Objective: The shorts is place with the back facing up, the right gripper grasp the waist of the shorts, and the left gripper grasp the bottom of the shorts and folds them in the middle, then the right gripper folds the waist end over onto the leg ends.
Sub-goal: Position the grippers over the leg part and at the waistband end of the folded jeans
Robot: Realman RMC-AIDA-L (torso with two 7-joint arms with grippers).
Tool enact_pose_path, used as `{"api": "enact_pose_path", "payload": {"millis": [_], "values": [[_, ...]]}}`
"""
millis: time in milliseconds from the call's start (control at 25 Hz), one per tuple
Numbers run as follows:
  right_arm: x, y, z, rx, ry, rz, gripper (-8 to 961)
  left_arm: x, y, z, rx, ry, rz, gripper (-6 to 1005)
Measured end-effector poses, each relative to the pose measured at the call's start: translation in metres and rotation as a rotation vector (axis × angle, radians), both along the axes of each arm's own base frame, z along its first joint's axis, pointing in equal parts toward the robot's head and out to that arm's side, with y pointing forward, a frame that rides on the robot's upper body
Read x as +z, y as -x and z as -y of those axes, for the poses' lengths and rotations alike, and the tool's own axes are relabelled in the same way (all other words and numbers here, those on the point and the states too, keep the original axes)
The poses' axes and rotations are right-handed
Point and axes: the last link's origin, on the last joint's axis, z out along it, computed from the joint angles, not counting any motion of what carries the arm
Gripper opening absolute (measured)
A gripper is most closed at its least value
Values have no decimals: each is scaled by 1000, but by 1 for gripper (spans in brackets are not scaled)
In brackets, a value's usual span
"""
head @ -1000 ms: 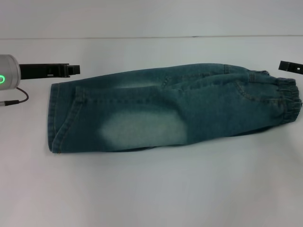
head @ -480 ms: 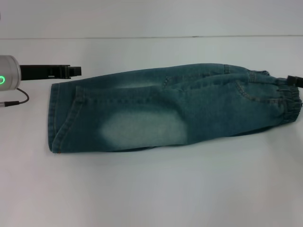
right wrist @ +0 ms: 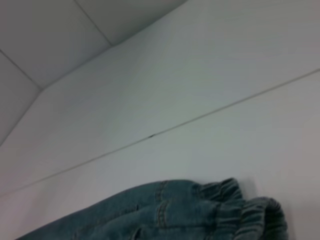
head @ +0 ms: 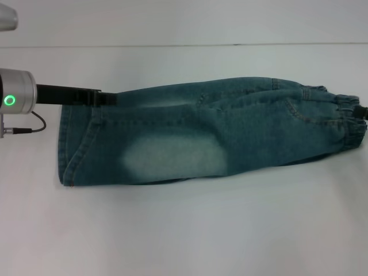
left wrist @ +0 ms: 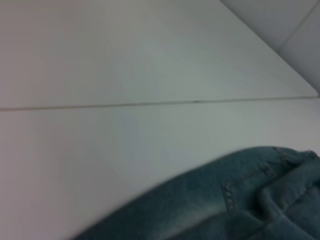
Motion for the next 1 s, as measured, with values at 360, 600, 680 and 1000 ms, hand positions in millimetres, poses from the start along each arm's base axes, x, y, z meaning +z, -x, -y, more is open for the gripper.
{"api": "enact_pose_path", "payload": {"millis": [360,600,680,1000], "values": [[-7,-5,5,17,22,12,894,-5,-15,15,-70,141,14,76],[-6,-5,3,24,18,24,893,-7,-17,20,-82,180,25,74],[-6,-5,2,24,18,26,893,-8,-18,22,-86,192,27,74],[-8,-4,2,25,28,26,892,-5,-19,25,-73,217,52,86]]}}
